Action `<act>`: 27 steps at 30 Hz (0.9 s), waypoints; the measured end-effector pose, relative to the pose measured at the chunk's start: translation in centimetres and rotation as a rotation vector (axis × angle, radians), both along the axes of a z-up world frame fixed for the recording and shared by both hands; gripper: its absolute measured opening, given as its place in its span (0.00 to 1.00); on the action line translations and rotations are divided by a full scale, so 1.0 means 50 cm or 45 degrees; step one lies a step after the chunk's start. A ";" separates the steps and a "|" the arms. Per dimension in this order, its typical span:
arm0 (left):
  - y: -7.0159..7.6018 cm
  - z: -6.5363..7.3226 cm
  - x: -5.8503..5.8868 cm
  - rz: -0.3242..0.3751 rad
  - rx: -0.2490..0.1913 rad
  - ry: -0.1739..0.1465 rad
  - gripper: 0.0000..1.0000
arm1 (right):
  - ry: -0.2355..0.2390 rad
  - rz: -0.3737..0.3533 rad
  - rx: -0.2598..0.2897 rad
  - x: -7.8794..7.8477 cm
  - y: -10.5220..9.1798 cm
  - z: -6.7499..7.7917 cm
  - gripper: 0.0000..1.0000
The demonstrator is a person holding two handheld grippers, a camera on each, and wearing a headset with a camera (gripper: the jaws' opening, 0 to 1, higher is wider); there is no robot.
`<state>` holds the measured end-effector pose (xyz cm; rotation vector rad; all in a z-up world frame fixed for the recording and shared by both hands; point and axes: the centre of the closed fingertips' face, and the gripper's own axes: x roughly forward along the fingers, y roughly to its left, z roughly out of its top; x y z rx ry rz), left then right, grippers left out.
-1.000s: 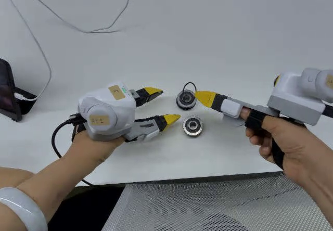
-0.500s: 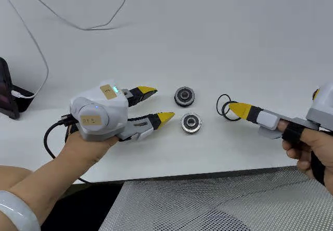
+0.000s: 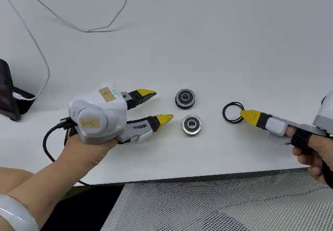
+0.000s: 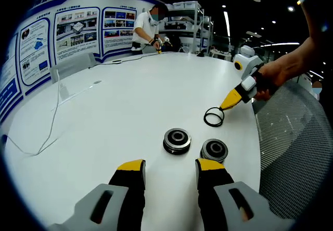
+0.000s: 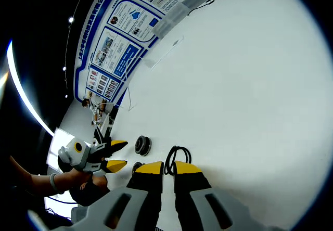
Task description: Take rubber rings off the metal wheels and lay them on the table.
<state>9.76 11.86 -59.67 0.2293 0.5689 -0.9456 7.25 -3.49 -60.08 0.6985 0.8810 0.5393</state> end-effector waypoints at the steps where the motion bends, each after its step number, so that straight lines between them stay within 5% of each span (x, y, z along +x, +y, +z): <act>1: 0.000 0.000 -0.001 0.000 -0.002 0.002 0.40 | -0.007 0.021 -0.033 -0.003 -0.001 -0.003 0.09; 9: 0.001 0.001 0.000 -0.001 0.001 0.001 0.39 | -0.046 0.059 -0.148 -0.004 -0.017 -0.008 0.17; 15: -0.007 0.008 0.001 -0.010 -0.015 -0.007 0.35 | -0.077 0.066 -0.125 0.008 0.001 0.009 0.18; 27: -0.051 0.024 0.012 -0.049 -0.036 -0.033 0.32 | -0.113 0.134 -0.026 0.031 0.096 0.030 0.17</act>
